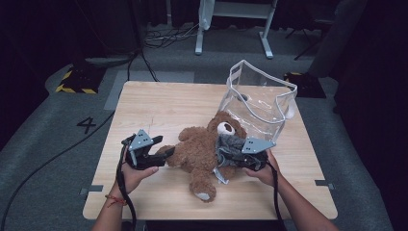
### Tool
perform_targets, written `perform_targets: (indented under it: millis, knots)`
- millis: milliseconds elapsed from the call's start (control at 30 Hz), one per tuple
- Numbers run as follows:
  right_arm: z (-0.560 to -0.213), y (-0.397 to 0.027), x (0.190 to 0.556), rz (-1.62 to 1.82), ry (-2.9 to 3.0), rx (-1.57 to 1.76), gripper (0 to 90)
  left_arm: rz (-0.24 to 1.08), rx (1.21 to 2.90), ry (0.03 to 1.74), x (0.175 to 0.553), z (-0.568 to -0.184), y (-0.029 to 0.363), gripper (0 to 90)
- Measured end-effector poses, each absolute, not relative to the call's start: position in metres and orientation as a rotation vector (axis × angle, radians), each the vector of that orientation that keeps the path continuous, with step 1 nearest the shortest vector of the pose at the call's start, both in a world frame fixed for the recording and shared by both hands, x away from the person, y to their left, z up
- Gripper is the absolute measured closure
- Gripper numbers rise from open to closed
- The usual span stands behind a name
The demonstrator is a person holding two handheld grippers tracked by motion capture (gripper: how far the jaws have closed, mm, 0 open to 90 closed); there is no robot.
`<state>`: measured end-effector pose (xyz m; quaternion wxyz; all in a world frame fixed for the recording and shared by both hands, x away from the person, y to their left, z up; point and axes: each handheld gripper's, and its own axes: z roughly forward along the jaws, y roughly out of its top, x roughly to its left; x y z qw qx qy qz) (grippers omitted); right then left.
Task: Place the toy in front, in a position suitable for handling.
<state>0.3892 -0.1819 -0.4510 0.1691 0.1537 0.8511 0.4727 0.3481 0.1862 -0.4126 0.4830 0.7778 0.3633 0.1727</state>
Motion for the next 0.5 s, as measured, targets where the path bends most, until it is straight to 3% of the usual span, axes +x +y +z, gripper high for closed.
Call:
perform_targets:
  millis: [167,400,500]
  knots:
    - [-0.465,-0.182,0.384,1.321,2.489,0.432,71.9,0.420,1.926,0.785,0.341,-0.387,0.143,16.9]
    - [-0.464,-0.190,0.380,1.306,2.523,0.432,71.9,0.374,2.098,0.766,0.352,-0.411,0.080,20.5]
    - [-0.462,-0.195,0.380,1.289,2.524,0.430,71.9,0.385,2.106,0.801,0.356,-0.420,0.075,20.8]
